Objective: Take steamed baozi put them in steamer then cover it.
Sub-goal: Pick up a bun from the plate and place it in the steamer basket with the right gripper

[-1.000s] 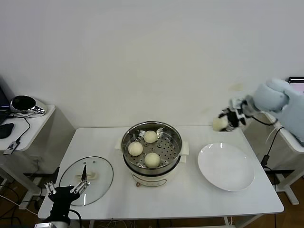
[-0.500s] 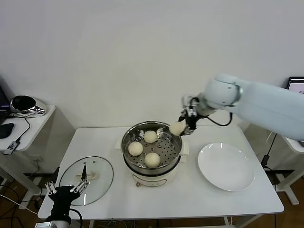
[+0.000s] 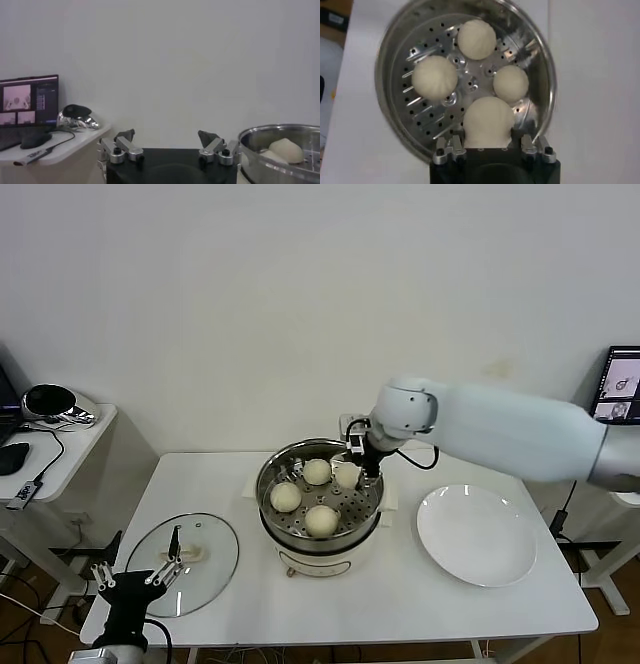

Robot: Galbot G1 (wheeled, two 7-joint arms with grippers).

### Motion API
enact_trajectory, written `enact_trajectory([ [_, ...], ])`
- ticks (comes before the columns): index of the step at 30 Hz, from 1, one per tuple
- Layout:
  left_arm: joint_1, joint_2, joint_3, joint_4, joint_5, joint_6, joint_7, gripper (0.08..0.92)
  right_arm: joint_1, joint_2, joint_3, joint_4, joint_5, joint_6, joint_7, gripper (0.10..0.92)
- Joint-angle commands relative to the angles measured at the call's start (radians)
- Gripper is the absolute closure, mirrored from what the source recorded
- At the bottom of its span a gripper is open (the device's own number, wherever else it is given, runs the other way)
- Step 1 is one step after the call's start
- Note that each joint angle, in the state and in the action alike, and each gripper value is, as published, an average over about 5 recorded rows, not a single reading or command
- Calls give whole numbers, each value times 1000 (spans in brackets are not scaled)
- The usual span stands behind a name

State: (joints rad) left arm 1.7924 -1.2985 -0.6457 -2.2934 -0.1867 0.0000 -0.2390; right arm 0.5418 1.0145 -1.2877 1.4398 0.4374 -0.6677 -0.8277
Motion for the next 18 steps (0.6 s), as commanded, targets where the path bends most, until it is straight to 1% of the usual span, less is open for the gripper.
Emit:
enact_trajectory([
  [1, -1, -1, 5, 3, 1, 0, 0, 177, -79, 52, -2, -68, -53, -22, 13, 446],
  [13, 6, -3, 5, 1, 2, -3, -1, 177, -108, 55, 24, -73, -62, -16, 30, 446],
  [16, 7, -3, 4, 0, 2, -3, -1, 177, -97, 44, 33, -59, -57, -18, 31, 422],
  [18, 7, -3, 4, 0, 2, -3, -1, 177, -82, 32, 46, -45, -51, -18, 28, 378],
])
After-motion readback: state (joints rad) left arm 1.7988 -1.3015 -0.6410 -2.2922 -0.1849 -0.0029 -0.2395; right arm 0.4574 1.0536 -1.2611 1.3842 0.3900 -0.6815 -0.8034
